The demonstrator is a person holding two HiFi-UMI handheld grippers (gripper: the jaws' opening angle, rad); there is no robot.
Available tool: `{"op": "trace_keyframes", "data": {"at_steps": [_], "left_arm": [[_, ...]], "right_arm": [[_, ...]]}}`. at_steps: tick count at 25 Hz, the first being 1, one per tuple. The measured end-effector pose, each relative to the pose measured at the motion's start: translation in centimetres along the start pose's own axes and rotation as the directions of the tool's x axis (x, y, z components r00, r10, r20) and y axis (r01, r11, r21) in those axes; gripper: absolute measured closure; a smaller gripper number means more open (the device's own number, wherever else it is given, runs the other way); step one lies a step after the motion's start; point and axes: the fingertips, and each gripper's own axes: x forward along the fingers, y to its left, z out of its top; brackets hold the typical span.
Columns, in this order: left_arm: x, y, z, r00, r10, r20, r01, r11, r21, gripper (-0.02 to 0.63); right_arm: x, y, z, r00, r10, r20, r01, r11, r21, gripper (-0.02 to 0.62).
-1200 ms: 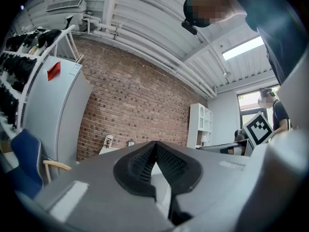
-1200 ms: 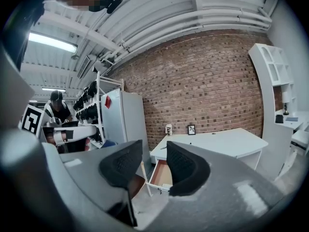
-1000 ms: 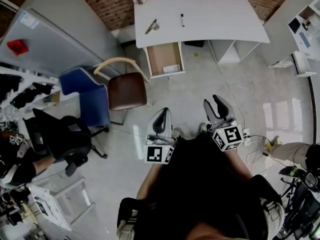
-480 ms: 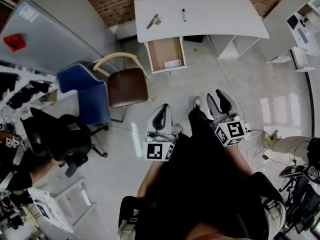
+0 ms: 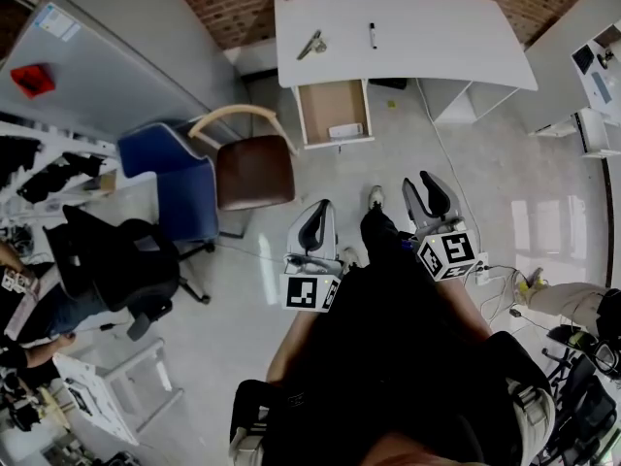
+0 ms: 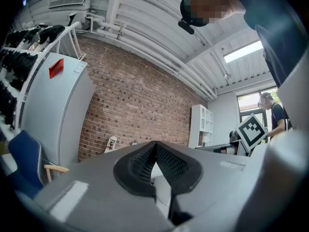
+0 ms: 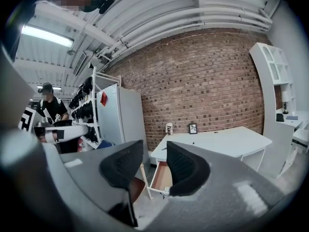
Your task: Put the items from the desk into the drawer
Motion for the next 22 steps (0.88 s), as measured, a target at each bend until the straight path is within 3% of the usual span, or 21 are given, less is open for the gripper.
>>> {"op": "trace_keyframes", "data": {"at_steps": [13,22], "left_arm": [[11.5,3.6,-0.2,0.999,0.03,-0.043,-0.03,1.0,-0.006,0.6],[20.8,4.4,0.6,0.997,0.075,-0.034,-0.075,0.997,-0.018,0.598]], "right_arm": [[10.3,-7.0,2.2,0.999,0.018,-0.031,-0.017,1.0,0.02,0.442],[17.6,-12.7,3.9,0.994,0.086,-0.07,-0.086,0.996,0.009,0.442]]}}
